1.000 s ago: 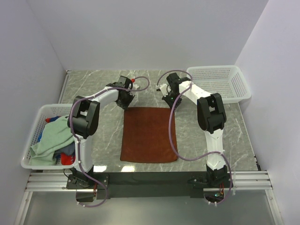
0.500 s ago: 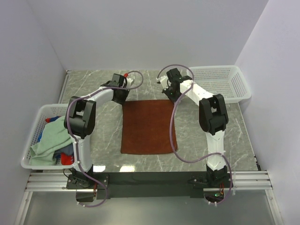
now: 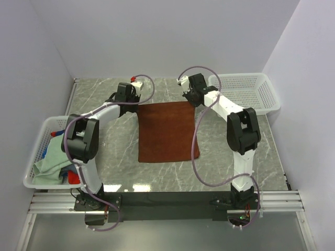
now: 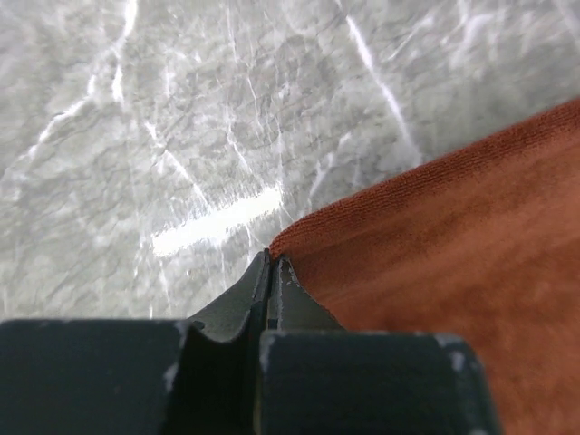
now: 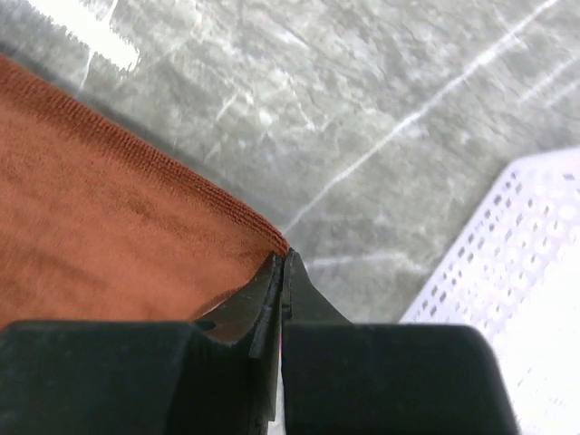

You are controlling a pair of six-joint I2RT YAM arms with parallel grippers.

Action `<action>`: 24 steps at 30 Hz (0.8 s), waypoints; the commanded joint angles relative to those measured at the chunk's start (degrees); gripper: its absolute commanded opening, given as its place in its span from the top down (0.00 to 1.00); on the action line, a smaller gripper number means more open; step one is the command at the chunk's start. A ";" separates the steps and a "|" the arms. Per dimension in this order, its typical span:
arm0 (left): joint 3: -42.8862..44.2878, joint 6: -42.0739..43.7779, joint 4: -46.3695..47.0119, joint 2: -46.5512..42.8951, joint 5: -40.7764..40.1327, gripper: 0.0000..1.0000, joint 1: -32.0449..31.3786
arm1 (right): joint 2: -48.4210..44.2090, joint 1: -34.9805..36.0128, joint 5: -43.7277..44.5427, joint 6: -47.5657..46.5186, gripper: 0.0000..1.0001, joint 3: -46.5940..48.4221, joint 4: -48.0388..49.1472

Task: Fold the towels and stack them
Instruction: Fold the towel

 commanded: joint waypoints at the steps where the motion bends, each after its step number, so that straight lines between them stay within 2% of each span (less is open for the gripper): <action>1: -2.82 -1.77 5.95 -6.17 -0.33 0.99 0.39 | -7.56 -0.36 3.17 0.55 1.00 -3.79 5.71; 7: -8.27 -5.72 6.57 -12.24 1.51 0.99 0.13 | -13.36 -0.27 3.17 1.08 1.00 -12.14 8.79; 17: -15.74 -12.31 3.14 -22.87 -1.47 0.99 -3.65 | -24.18 0.25 2.38 4.06 1.00 -23.40 8.53; 24: -22.68 -18.82 -1.07 -31.05 -8.94 0.99 -8.39 | -32.09 2.54 2.03 6.79 1.00 -32.97 7.30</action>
